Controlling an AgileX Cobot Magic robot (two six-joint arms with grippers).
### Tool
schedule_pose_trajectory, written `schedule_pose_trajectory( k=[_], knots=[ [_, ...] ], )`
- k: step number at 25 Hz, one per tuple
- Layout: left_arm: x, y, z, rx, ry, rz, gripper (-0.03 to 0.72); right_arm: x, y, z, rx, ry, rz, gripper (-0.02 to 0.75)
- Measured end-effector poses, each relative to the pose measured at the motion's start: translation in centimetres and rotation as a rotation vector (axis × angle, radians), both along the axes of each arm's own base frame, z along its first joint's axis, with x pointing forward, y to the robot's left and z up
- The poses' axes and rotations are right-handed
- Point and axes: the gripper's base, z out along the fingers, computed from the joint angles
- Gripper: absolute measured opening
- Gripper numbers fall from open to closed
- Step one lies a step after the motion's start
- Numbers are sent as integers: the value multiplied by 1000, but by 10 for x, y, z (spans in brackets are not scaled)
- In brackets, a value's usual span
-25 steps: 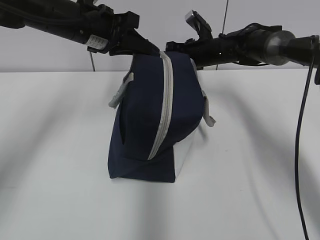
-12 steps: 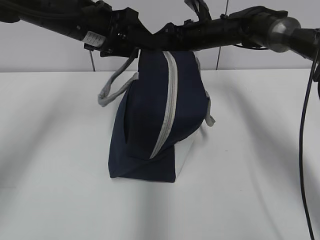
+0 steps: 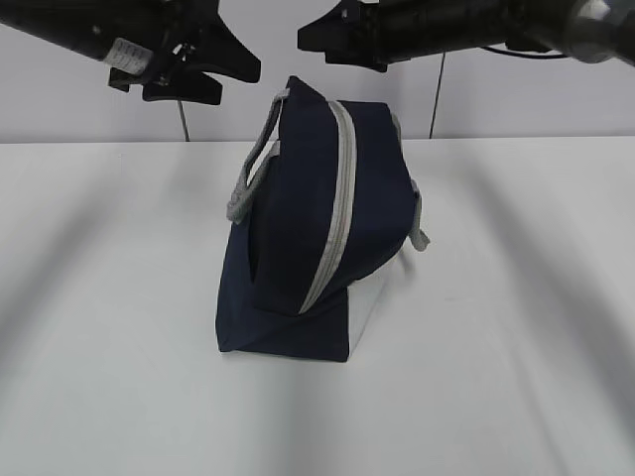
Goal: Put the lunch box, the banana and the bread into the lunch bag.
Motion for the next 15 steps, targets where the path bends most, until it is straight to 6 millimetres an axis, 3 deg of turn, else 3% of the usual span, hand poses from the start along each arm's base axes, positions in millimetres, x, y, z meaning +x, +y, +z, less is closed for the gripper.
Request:
schedule_pose_trajectory(
  k=[4, 9, 15],
  knots=[
    [-7, 10, 0, 31, 80, -20, 487, -21, -2, 19, -18, 2, 10, 511],
    [-23, 23, 2, 202, 171, -28, 466, -56, -8, 34, -52, 18, 6, 511],
    [-50, 39, 29, 341, 206, 13, 437, -110, -22, 69, -103, -44, -88, 511]
  ],
)
